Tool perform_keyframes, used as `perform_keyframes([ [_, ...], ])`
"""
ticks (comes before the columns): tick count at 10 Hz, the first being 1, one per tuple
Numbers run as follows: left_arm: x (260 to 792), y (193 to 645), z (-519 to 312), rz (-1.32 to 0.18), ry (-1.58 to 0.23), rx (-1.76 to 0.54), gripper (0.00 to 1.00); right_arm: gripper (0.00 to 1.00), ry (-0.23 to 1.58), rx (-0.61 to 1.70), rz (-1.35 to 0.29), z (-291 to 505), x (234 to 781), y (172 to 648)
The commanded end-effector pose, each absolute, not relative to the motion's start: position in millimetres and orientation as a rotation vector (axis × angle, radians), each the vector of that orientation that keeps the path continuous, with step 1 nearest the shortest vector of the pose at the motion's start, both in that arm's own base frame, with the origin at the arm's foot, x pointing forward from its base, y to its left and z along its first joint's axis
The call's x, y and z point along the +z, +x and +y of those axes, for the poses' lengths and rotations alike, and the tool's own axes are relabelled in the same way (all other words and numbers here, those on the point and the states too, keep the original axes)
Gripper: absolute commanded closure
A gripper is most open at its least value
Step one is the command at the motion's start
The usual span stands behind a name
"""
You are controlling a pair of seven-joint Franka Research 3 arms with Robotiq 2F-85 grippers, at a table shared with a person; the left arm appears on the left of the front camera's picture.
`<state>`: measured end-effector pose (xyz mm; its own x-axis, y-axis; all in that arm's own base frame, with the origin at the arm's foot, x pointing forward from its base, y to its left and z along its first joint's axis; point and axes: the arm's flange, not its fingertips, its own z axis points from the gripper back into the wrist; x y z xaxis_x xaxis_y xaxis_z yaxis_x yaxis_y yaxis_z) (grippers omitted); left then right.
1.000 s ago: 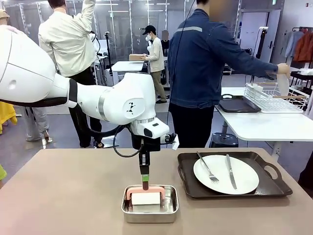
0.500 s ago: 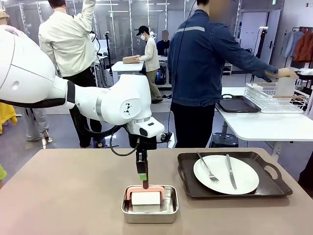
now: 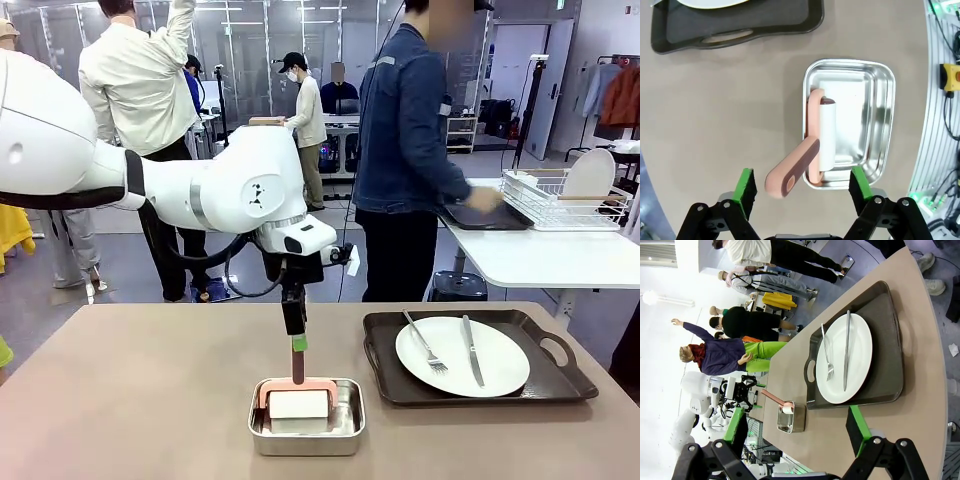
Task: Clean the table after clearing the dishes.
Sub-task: Place the Lint Roller back on top of the Airtight Container.
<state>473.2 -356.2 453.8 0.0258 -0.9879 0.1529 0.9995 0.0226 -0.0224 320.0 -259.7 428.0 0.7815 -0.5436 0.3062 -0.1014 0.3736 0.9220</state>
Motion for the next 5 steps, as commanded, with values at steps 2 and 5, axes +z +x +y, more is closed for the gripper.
perform_keyframes([
  [2,469.3,469.4,-343.8,-0.107,-0.137,-1.537,0.0,0.0,1.177,-0.296,-0.659,-258.6,430.3,319.0],
  [5,465.0,475.2,-349.3,-0.117,-0.129,-1.532,0.0,0.0,1.177,-0.296,-0.659,-258.6,430.3,319.0],
])
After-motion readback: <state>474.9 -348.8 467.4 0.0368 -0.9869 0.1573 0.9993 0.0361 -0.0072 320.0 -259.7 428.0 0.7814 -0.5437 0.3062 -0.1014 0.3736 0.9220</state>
